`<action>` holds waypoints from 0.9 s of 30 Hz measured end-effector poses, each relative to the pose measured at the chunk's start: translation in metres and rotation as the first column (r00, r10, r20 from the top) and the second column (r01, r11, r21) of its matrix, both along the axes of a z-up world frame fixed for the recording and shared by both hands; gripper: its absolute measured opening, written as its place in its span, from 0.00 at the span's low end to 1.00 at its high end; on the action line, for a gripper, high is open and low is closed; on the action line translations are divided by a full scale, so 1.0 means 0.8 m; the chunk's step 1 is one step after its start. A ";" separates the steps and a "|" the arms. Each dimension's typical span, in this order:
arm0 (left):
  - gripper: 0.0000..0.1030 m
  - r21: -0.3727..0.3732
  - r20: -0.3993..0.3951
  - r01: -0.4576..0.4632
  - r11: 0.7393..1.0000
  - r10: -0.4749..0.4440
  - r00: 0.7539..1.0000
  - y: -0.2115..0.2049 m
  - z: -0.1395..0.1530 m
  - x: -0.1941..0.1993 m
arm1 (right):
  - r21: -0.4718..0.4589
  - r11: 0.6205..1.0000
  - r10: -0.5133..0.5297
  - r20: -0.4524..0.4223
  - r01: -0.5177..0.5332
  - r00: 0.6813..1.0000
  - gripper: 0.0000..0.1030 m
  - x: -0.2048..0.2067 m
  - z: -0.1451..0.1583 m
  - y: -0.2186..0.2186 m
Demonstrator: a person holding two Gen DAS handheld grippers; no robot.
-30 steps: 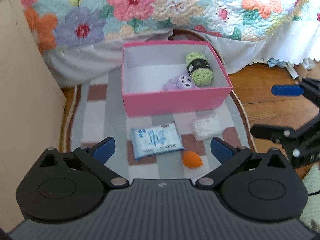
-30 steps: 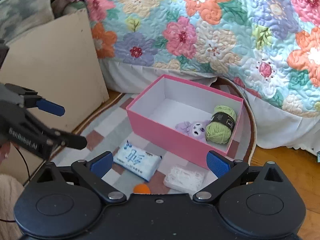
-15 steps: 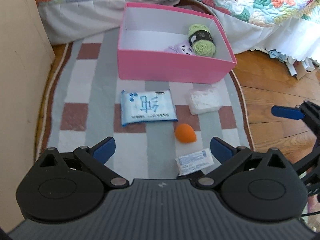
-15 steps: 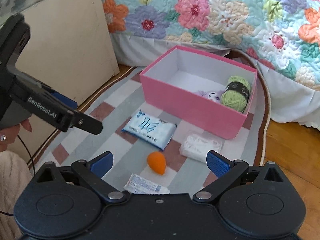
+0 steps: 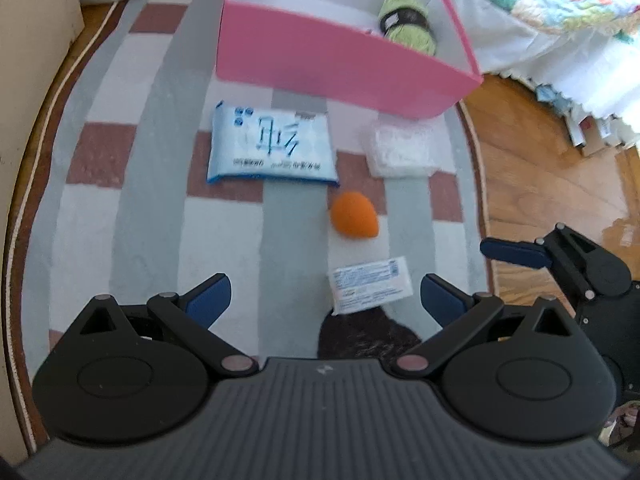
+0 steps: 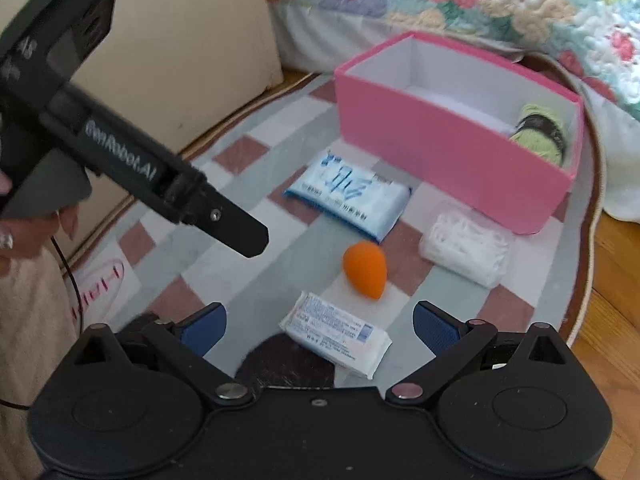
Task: Organize objects
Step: 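Lower the left tool onto the white wrapped packet and close it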
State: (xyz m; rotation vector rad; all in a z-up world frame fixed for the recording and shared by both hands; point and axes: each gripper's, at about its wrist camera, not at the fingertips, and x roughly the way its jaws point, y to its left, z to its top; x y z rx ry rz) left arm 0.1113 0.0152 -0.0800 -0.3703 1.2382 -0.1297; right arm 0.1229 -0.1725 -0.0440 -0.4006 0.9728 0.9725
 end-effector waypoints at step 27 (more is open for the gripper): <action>0.58 -0.083 -0.049 0.012 0.997 -0.016 0.999 -0.037 -0.098 -0.004 | 0.029 0.985 -0.171 -0.056 0.172 0.984 0.95 -0.008 -0.089 0.006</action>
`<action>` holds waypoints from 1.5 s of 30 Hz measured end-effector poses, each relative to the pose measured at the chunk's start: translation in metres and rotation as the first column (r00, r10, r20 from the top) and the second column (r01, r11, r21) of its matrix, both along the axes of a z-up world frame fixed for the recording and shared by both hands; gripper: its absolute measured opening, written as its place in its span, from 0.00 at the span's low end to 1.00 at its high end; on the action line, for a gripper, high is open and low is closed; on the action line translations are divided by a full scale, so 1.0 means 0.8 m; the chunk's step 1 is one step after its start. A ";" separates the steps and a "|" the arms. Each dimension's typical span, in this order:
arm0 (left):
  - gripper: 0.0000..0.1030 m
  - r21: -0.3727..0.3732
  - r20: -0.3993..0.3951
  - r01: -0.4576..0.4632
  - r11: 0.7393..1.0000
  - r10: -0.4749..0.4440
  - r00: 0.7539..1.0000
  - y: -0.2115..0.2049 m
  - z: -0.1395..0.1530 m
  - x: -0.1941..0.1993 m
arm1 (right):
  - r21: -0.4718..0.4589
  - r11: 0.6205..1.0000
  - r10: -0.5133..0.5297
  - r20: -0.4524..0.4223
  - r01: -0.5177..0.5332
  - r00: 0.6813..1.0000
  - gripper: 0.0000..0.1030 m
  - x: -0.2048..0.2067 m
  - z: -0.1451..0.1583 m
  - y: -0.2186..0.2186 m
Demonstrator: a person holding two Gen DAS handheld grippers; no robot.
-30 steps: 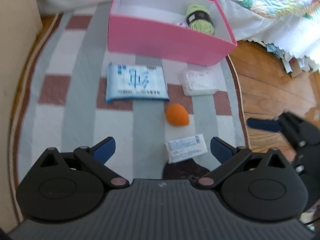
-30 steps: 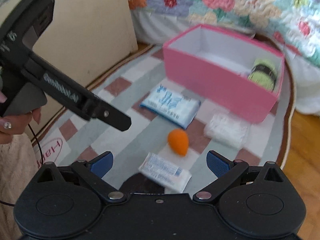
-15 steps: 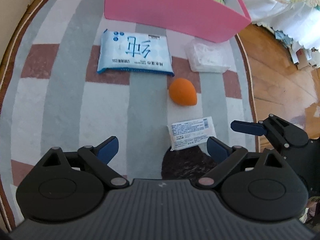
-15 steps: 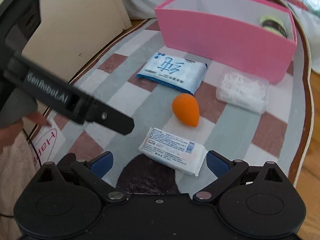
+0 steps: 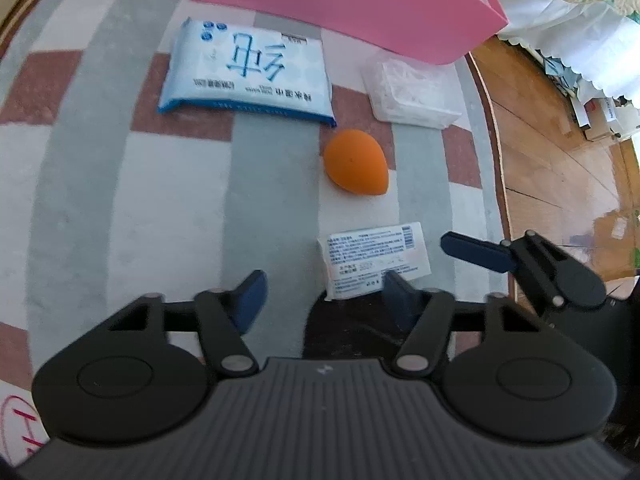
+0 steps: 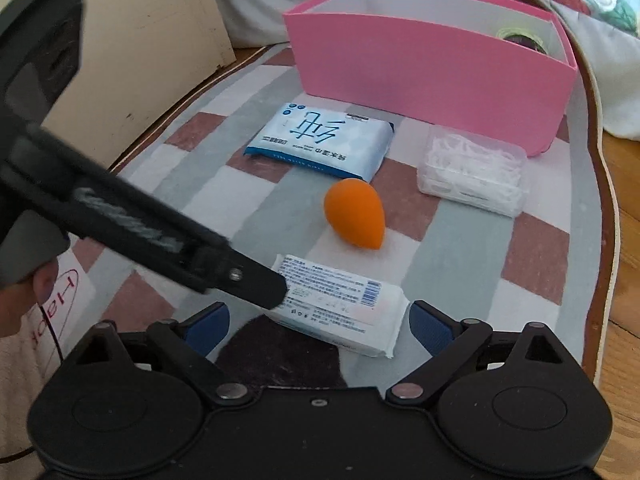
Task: Organize objects
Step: 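Lower the left tool onto the white wrapped packet and close it, then lift the white packet with the left tool and carry it over the pink box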
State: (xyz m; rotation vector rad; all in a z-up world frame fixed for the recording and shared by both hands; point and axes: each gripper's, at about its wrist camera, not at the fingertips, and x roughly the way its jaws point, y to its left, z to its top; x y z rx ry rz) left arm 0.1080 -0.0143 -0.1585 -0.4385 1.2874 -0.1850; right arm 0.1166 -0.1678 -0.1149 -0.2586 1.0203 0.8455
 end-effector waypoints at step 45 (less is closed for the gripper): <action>0.26 -0.144 0.045 -0.051 0.988 0.058 0.997 0.013 0.012 -0.010 | 0.018 1.000 -0.002 0.029 0.002 1.000 0.71 -0.007 0.020 -0.002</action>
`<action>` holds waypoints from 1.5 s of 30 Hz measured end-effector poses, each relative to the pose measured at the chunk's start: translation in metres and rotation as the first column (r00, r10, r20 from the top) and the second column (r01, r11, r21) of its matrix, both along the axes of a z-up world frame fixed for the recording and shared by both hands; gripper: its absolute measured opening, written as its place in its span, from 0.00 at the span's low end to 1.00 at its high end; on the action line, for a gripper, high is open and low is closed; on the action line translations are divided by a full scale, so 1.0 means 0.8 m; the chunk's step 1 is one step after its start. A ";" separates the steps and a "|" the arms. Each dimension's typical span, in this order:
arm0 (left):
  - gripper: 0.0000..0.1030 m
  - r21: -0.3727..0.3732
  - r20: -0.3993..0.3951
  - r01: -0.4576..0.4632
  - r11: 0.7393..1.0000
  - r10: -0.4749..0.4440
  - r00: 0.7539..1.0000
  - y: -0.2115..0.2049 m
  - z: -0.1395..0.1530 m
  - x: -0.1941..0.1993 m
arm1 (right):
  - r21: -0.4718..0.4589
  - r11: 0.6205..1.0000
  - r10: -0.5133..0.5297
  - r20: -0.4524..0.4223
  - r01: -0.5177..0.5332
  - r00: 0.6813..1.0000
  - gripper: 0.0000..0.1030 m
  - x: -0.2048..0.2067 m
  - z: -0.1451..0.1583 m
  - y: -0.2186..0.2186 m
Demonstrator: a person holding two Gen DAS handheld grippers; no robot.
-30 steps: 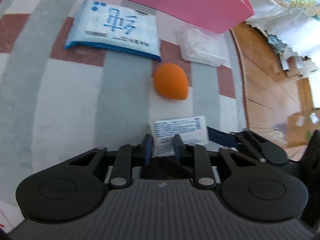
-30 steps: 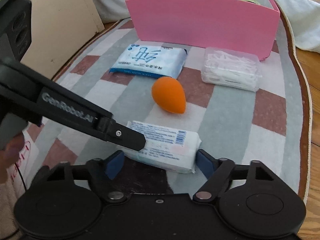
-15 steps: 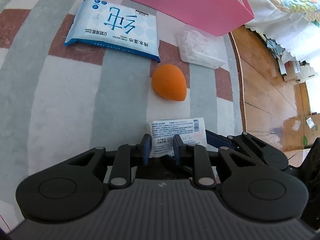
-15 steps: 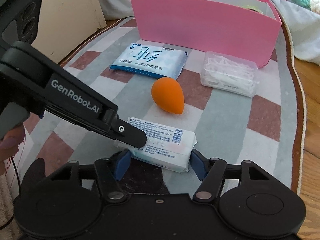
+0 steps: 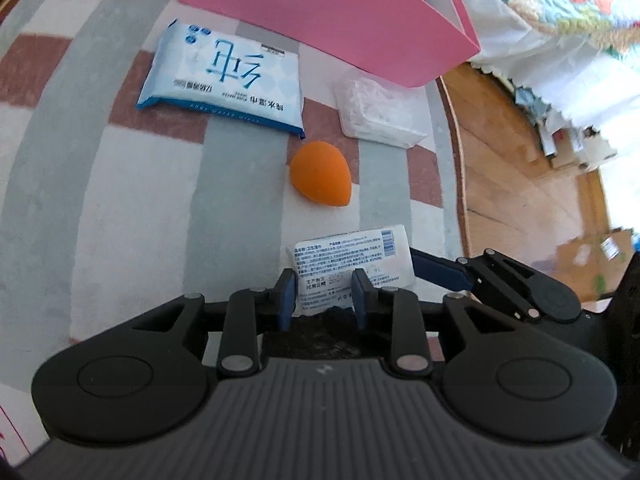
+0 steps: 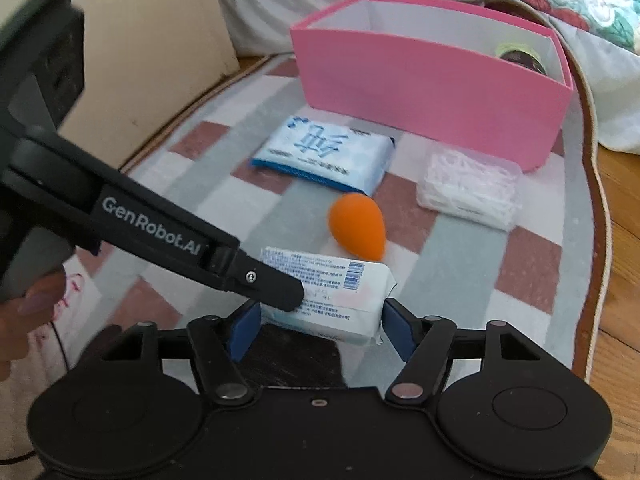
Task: Organize objects
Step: 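Lift the white packet with the left tool and carry it over the pink box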
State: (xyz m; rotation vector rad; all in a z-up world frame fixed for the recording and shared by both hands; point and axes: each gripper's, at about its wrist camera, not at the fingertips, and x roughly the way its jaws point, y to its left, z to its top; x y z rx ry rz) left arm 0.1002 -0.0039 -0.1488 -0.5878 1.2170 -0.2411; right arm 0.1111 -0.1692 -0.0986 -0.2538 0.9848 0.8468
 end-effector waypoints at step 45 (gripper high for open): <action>0.30 0.091 0.227 -0.050 0.995 0.029 0.974 0.016 0.145 0.015 | 0.016 1.000 0.009 0.155 -0.012 0.988 0.67 0.020 0.127 0.039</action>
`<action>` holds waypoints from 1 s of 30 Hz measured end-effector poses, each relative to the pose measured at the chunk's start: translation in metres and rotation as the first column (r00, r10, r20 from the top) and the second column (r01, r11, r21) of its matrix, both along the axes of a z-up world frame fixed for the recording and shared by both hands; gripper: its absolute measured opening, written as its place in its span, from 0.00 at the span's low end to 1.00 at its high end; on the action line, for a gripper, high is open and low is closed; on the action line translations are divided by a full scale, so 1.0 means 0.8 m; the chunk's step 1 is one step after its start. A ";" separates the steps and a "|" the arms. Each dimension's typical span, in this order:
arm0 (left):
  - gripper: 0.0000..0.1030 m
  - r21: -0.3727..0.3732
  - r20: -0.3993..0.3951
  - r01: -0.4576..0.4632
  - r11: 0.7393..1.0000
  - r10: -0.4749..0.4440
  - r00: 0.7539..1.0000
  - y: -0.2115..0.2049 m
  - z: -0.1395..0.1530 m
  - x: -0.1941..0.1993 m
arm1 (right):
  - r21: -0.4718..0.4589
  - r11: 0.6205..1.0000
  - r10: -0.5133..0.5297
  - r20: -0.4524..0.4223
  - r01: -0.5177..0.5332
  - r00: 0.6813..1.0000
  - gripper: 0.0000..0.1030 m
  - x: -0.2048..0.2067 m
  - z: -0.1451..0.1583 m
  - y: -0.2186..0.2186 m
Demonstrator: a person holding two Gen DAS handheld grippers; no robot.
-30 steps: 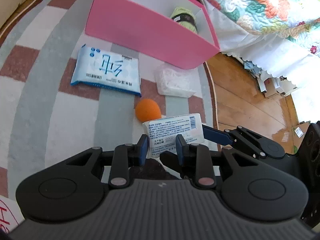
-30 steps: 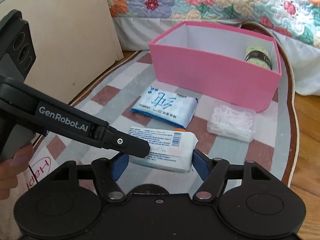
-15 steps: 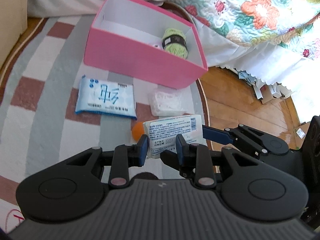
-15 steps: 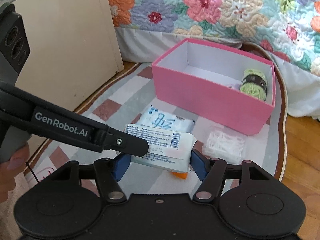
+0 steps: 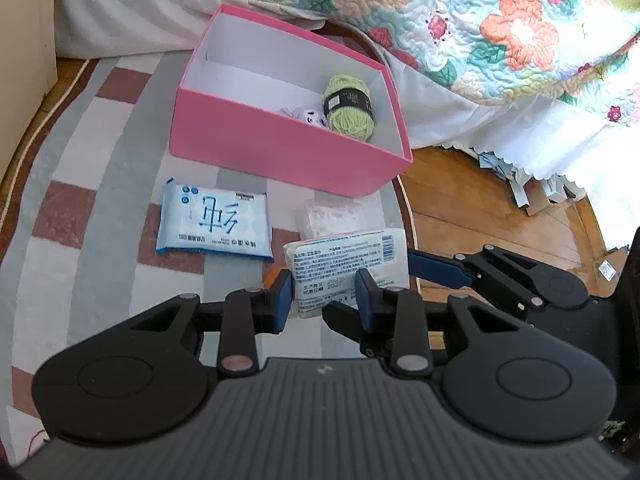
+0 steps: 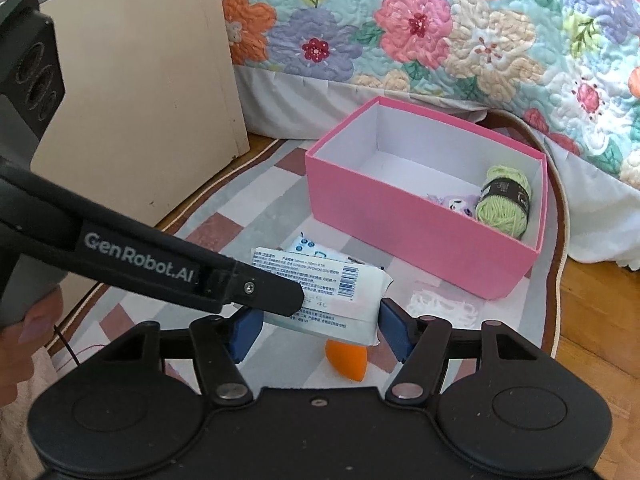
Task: Organize objects
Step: 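Lift the white packet with the left tool and carry it over the pink box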
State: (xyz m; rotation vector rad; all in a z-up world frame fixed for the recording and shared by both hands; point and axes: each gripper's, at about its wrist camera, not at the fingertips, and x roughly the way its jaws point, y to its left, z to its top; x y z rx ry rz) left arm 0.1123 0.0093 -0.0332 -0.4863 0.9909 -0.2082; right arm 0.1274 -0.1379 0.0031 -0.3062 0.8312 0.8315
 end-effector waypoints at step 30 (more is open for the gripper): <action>0.30 0.085 0.118 -0.019 0.996 0.009 0.993 0.025 0.075 0.110 | 0.051 0.995 0.075 0.091 -0.080 0.993 0.50 0.110 0.065 0.025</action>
